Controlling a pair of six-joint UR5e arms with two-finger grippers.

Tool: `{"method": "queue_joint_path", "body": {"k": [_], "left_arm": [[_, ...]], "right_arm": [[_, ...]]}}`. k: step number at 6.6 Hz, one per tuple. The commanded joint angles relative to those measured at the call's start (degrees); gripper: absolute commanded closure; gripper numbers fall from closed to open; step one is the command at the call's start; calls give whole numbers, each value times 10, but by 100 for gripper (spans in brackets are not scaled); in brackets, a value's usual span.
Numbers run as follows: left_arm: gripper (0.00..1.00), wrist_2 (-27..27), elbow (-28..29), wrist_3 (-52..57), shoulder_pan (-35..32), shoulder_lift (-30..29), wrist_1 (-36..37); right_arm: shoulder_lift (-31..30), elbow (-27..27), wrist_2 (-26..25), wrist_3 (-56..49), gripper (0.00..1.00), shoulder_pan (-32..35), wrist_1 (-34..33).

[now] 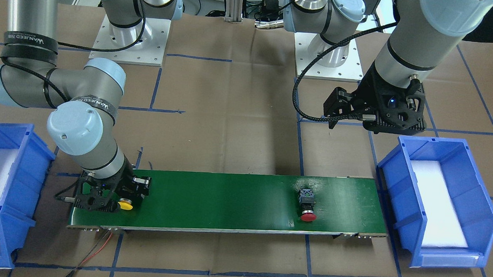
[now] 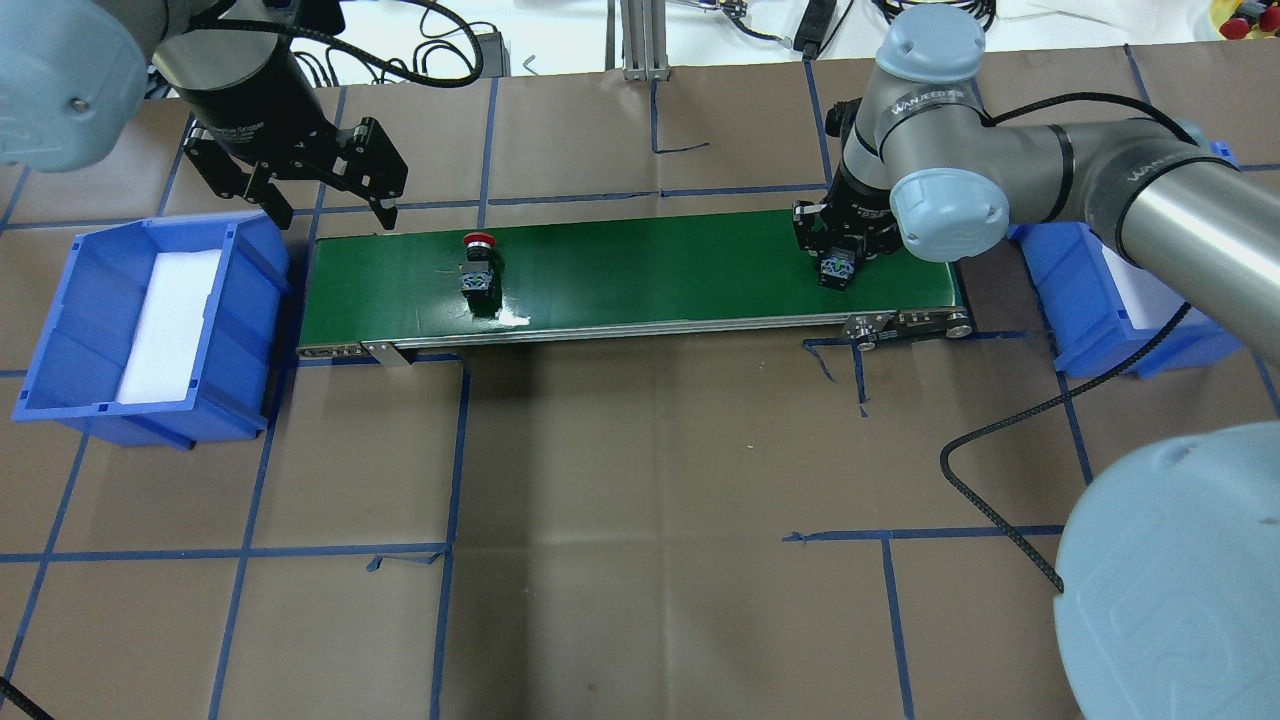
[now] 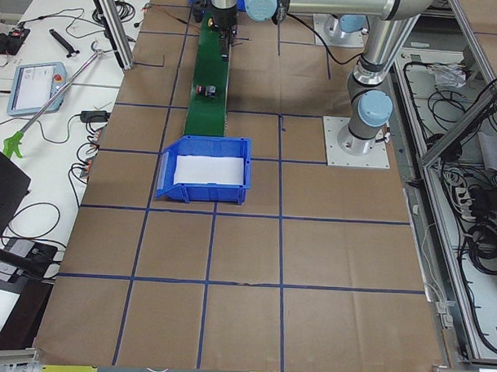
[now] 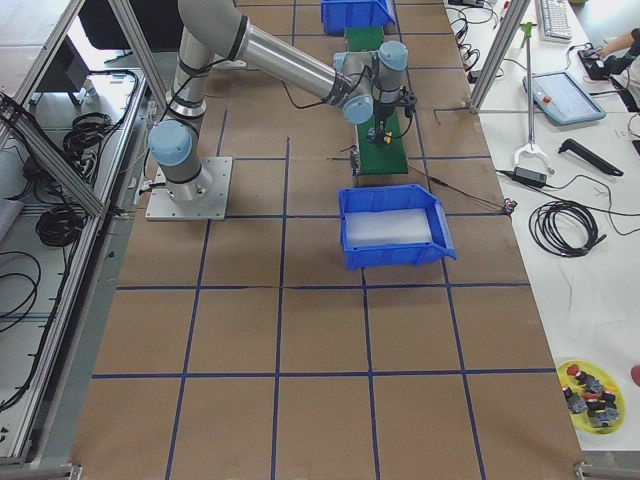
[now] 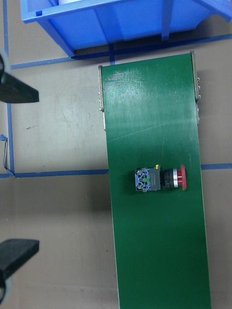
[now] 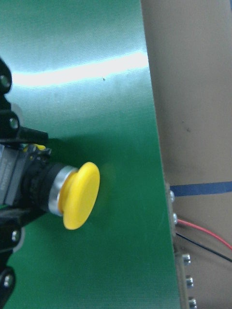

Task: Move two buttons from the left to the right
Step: 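Grasp the yellow button with the right gripper and lift it off the belt, then carry the yellow button with the right gripper into the empty blue bin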

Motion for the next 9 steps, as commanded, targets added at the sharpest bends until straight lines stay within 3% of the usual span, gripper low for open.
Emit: {"method": "queue_joint_path", "body": {"k": [1,2,4,7,9], "left_arm": [[0,1,-14,0,0,12,7],[0,1,-14,0,1,10,11],[0,0,-15,0,0,9,14],[0,0,-15,1,1,9,14],[0,0,-15,1,1,9,15]], "right_arm": [[-8,-13,-2,-25,96,-2,20],[-15,-44,-15,-30,96,-10,49],[-33,-140,-16,-135,96,-87,192],[-33,-192,-12,-396,96,-266,206],[-26,-172,-7,-469,96,-299,201]]}}
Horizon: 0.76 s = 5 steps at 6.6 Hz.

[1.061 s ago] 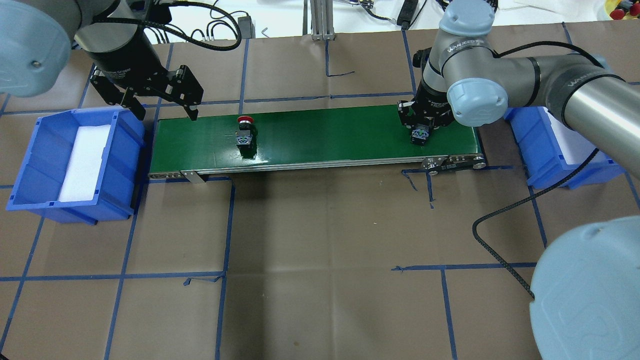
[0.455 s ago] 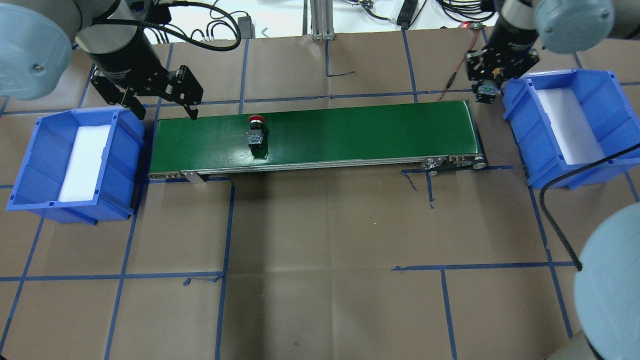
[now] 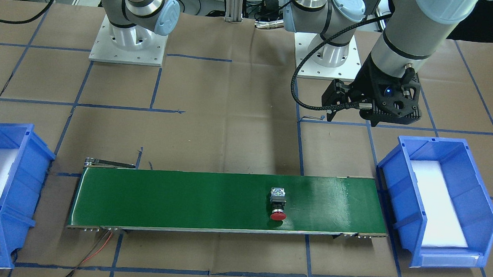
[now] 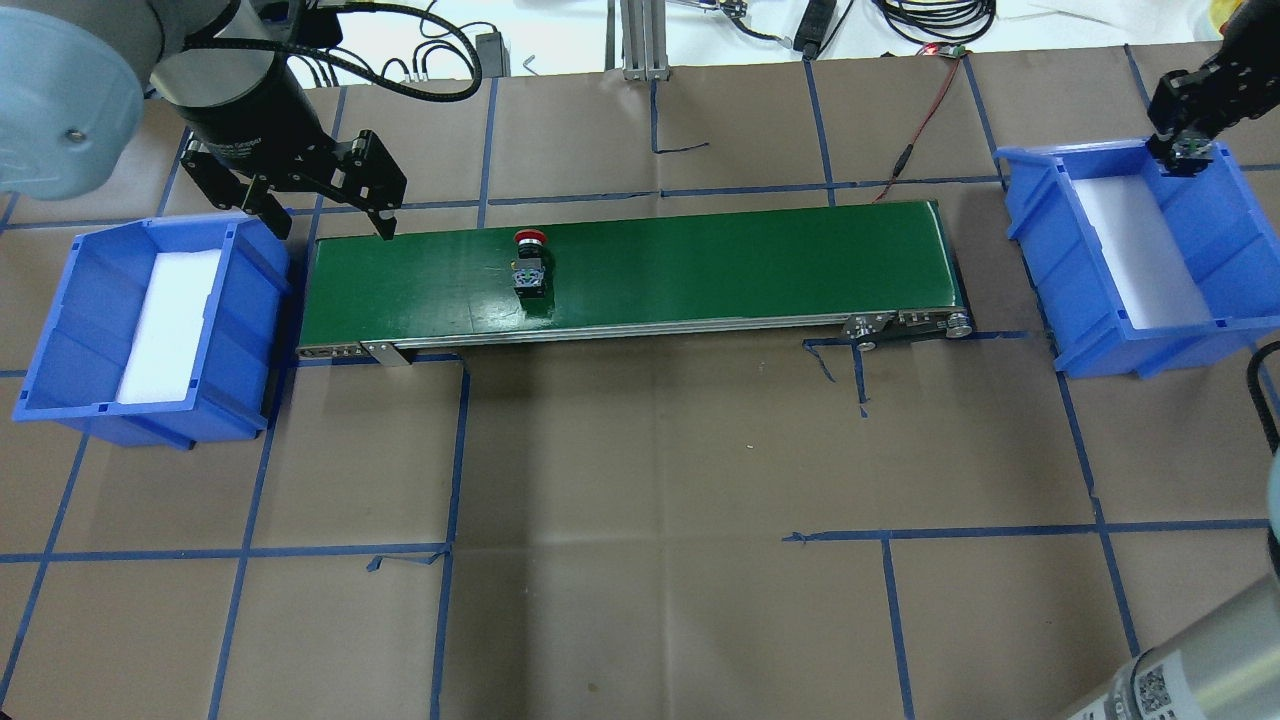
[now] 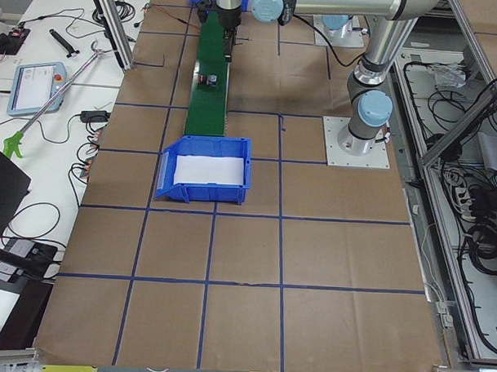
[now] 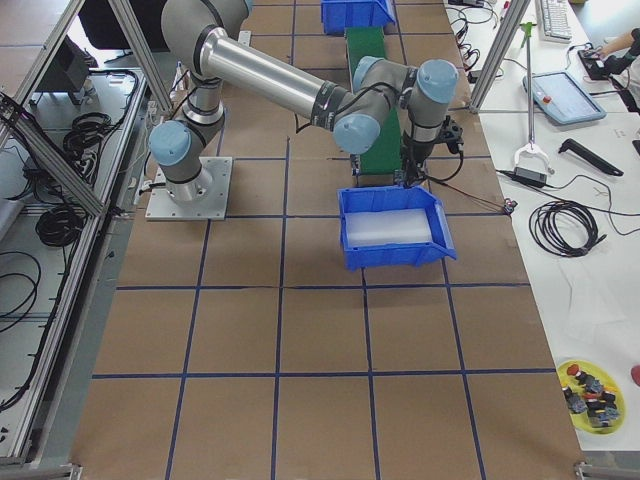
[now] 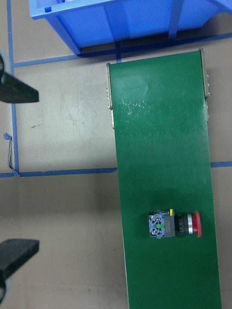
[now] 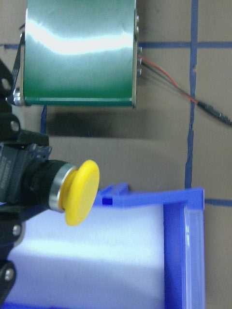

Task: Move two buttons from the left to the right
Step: 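Carry the yellow button with the right gripper into the empty blue bin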

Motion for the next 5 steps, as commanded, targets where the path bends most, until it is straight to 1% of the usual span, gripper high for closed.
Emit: {"method": "queue_joint_path", "body": {"k": [1,2,3,5], "left_arm": [[0,0,0,-1,0,0,0],[0,0,0,0,0,0,1],[0,0,0,0,0,0,0],[0,0,0,0,0,0,0]], "right_arm": [[-3,60,1,-46,96,-26,-26],[-9,120,4,-87,96,-36,-116],[-9,158,5,-110,96,-44,-148],[7,197,4,-116,96,-44,-172]]}}
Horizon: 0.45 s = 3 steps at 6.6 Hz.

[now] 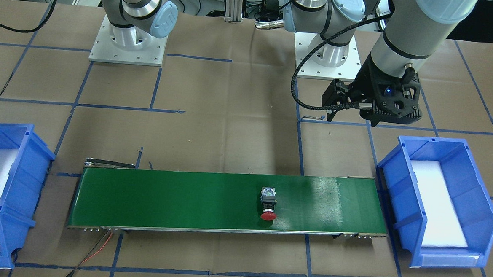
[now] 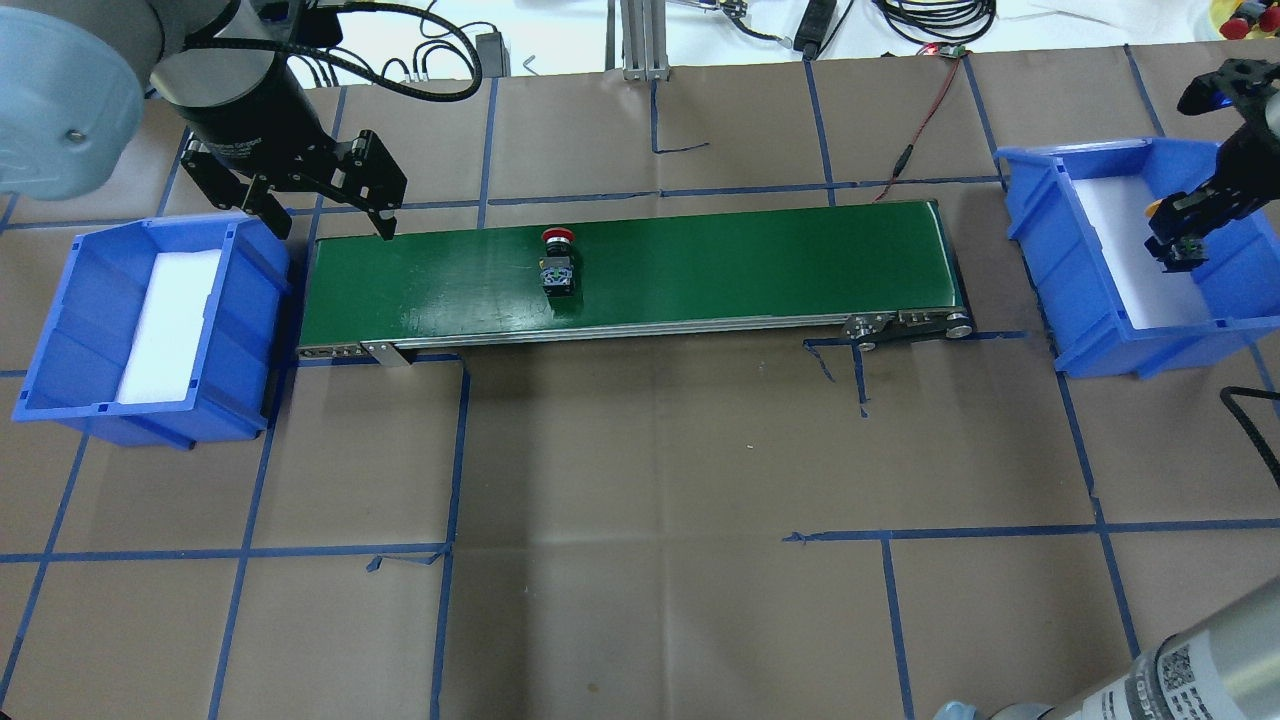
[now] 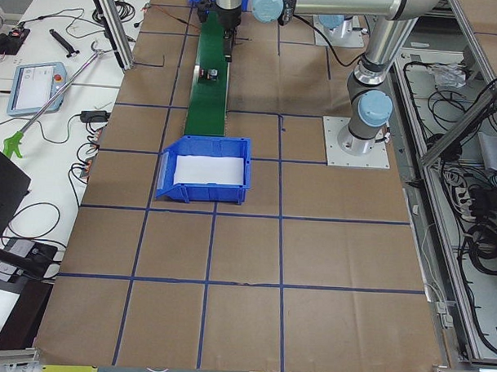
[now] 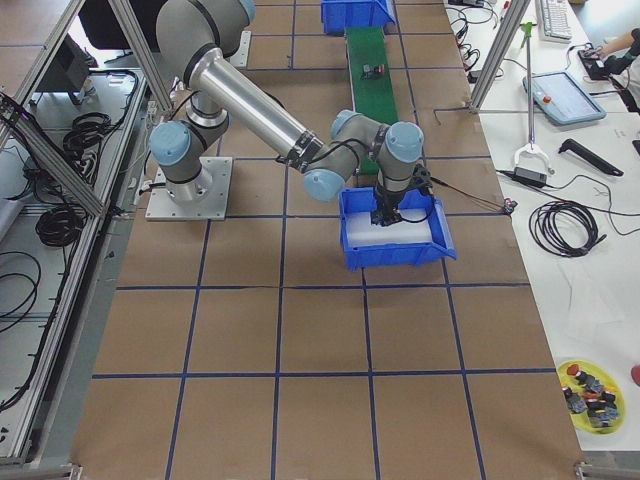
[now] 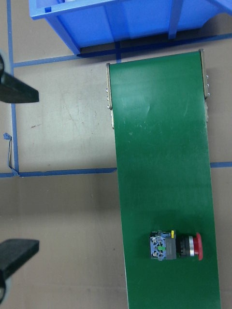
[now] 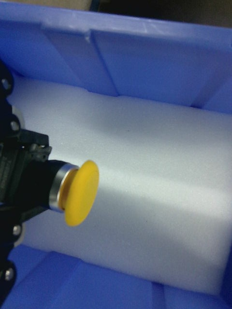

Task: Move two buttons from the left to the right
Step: 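Carry the yellow button with the right gripper into the empty blue bin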

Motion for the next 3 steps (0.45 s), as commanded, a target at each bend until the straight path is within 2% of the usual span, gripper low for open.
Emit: {"method": "queue_joint_path", "body": {"k": [1,3], "left_arm": [[0,0,0,0,0,0,0],[0,0,0,0,0,0,0]], "right_arm": [[17,43,-1,-7,96,-1,-45],[28,54,-7,-9,95,-2,-48]]}}
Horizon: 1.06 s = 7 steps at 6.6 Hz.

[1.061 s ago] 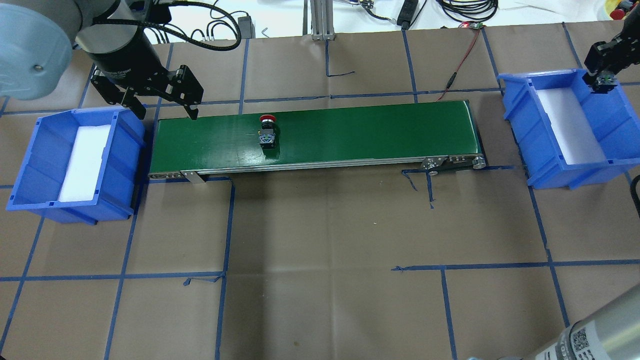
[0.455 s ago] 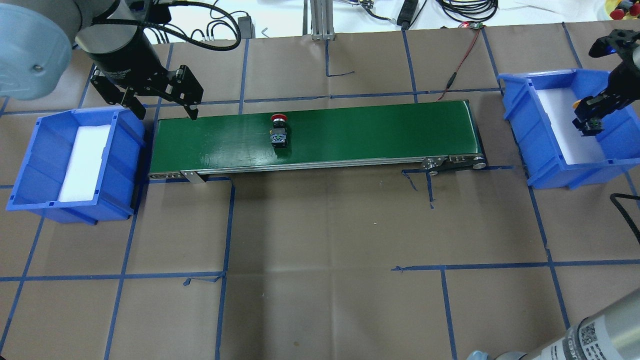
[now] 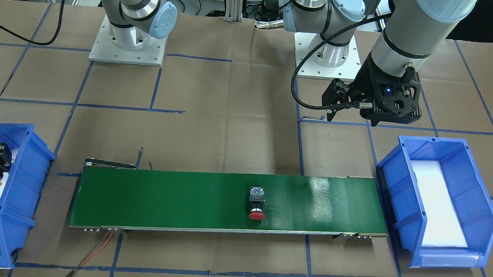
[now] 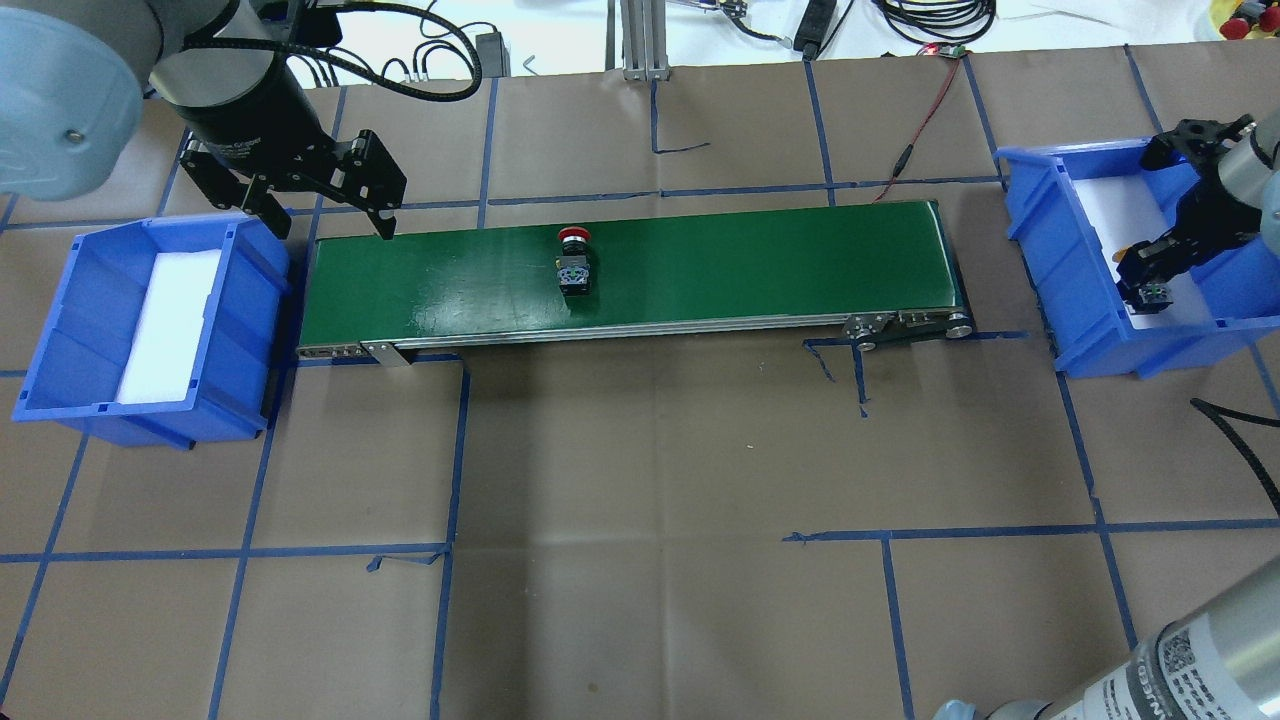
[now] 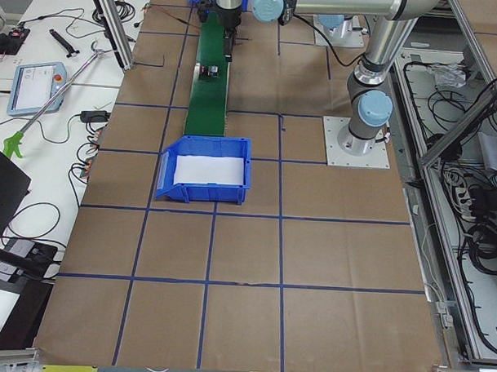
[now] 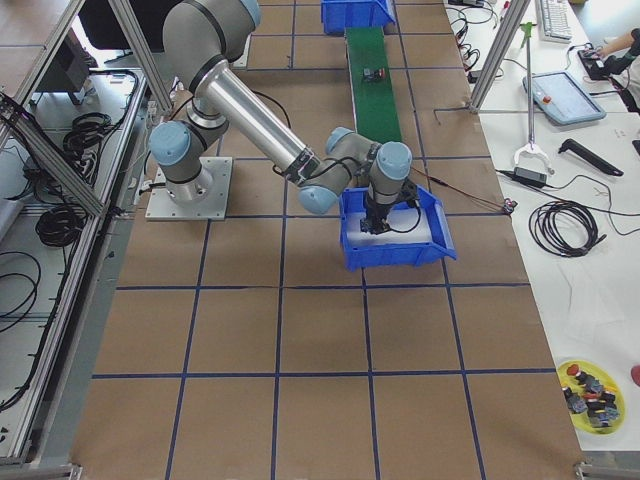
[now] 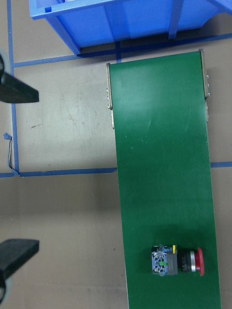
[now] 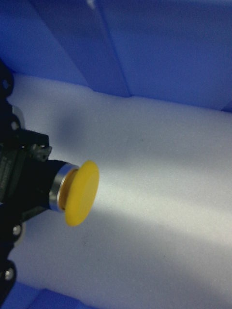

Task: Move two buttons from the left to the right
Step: 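Carry the yellow button with the right gripper into the empty blue bin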

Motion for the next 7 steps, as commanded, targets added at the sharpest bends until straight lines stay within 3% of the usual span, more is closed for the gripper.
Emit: {"method": "queue_joint_path", "body": {"k": [1,2,3,4,5,7], "left_arm": [[0,0,0,1,0,0,0],[0,0,0,1,0,0,0],[0,0,0,1,0,0,0],[0,0,0,1,0,0,0],[0,0,0,2,0,2,0],[0,0,0,3,0,2,0]], "right_arm": [[6,11,-8,1,92,-2,-5],[6,11,-8,2,81,-2,-5],[6,11,-6,5,45,-2,-5],[6,9,1,7,23,-2,-4],[4,3,3,8,13,-2,-3],[-5,-19,0,12,13,-2,3]]}}
